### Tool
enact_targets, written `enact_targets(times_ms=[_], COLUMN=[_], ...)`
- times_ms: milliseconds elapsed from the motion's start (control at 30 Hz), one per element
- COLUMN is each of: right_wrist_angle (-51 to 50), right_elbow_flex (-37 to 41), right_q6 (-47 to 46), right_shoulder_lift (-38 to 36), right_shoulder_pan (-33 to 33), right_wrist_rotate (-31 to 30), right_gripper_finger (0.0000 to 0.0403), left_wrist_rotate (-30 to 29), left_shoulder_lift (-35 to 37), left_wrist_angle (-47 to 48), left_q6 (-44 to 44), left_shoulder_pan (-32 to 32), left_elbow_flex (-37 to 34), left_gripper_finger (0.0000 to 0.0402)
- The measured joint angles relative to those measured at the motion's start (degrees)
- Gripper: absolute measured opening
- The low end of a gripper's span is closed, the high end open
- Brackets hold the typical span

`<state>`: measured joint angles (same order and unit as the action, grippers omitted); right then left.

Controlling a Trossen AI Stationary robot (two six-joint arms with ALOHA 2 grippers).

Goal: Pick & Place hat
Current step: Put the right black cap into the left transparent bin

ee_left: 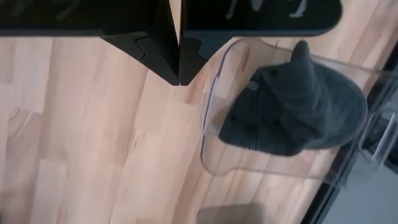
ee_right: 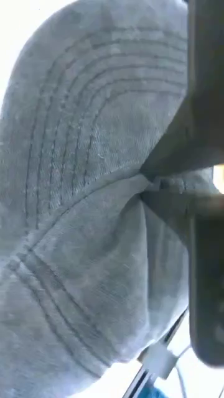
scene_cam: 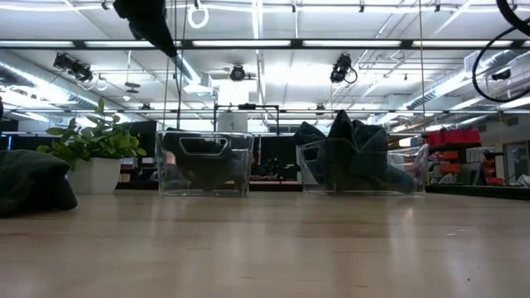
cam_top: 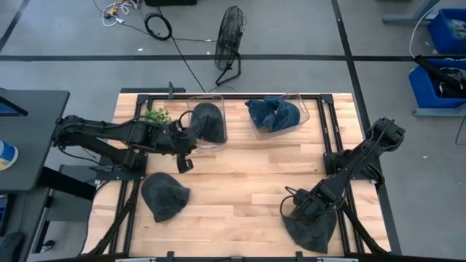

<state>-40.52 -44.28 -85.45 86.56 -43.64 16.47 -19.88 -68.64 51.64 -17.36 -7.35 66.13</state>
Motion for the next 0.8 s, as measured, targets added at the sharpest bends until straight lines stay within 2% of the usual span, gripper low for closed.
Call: enact_targets(times_ms=[100, 300, 367, 633, 700, 800], right_wrist_angle=[-0.57, -1.61, -2.78, -7.64, -6.72, -2.36], right_elbow_flex=[-0.88, -7.11, -10.48, -21.6, -22.76, -23.34], right_q6=[4.93, 8.84, 11.32, 33.43, 38.28, 44.64], right_shoulder_lift=[0.12, 0.35, 0.35, 0.33, 0.33, 0.37], right_shoulder_pan=[0.29, 1.45, 2.66, 12.43, 15.89, 21.55], right_wrist_rotate=[-0.25, -6.05, -9.85, -31.3, -33.54, -33.68], right_gripper_finger=[0.001, 0.0004, 0.0004, 0.0001, 0.0001, 0.0001], left_wrist_rotate=[-0.01, -0.02, 0.0, 0.98, 2.84, 3.41], left_shoulder_lift=[0.0, 0.0, 0.0, 0.01, 0.0, 0.0], left_wrist_angle=[-1.73, -6.23, -7.07, -9.13, -9.11, -10.23], left_q6=[2.69, 7.47, 8.35, 9.84, 12.31, 15.47], left_shoulder_pan=[0.0, -0.02, 0.03, 0.17, 0.15, 0.15], left_elbow_flex=[0.0, 0.0, 0.0, 0.0, 0.0, 0.0], left_gripper_finger=[0.0009, 0.0009, 0.0009, 0.0009, 0.0009, 0.001])
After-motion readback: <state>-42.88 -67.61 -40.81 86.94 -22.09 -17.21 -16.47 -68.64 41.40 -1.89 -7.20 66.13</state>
